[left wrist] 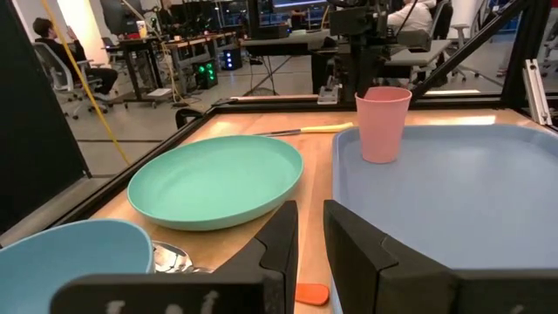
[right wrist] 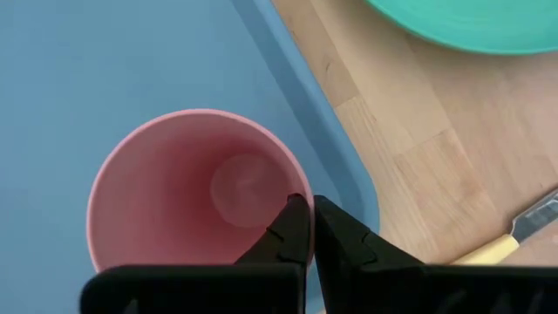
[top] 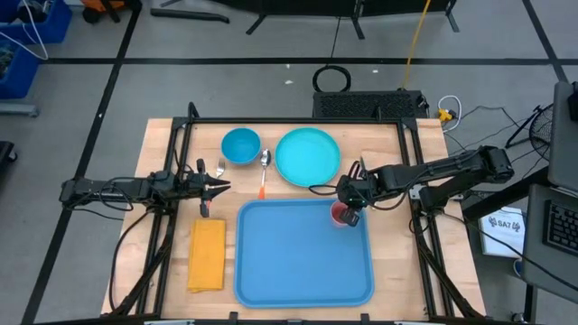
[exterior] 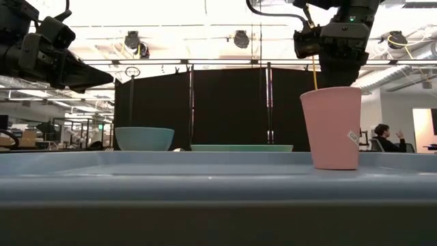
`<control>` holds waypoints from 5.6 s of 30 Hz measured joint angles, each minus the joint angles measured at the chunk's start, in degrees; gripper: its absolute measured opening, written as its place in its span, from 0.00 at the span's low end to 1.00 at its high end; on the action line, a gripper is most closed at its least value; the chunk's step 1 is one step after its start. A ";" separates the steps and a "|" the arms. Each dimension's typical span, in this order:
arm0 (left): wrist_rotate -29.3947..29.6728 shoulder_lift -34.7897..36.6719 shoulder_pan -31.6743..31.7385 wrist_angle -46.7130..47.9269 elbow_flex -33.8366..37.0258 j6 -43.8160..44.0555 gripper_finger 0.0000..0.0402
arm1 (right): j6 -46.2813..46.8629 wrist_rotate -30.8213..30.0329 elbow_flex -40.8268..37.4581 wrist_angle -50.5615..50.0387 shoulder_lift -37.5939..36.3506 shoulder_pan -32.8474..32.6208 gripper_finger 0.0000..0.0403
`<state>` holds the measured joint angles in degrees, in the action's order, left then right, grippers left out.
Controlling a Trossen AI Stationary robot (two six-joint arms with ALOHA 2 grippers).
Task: Set up tray
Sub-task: Put the pink cup on the blue tray, then put the blue plate on the blue tray to the bottom left of the pink cup
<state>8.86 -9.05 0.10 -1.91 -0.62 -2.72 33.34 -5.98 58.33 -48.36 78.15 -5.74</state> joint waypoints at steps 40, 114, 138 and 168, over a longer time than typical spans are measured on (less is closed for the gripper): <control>0.00 -0.01 -0.02 0.02 -0.02 -0.02 0.16 | -4.27 -5.82 -0.09 7.43 -13.65 2.78 0.28; -1.41 -0.01 -0.02 0.28 0.00 0.00 0.16 | -24.78 8.44 2.92 21.87 14.50 41.66 0.26; -1.46 -0.01 -0.02 0.37 0.00 0.02 0.16 | -25.08 9.05 2.91 21.42 14.58 44.33 0.26; -1.46 -0.01 -0.02 0.39 0.00 0.00 0.16 | -22.23 12.22 -1.38 25.86 14.60 44.37 0.26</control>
<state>7.40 -9.06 0.08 -1.52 -0.62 -2.72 11.11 6.24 56.95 -22.50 92.75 38.63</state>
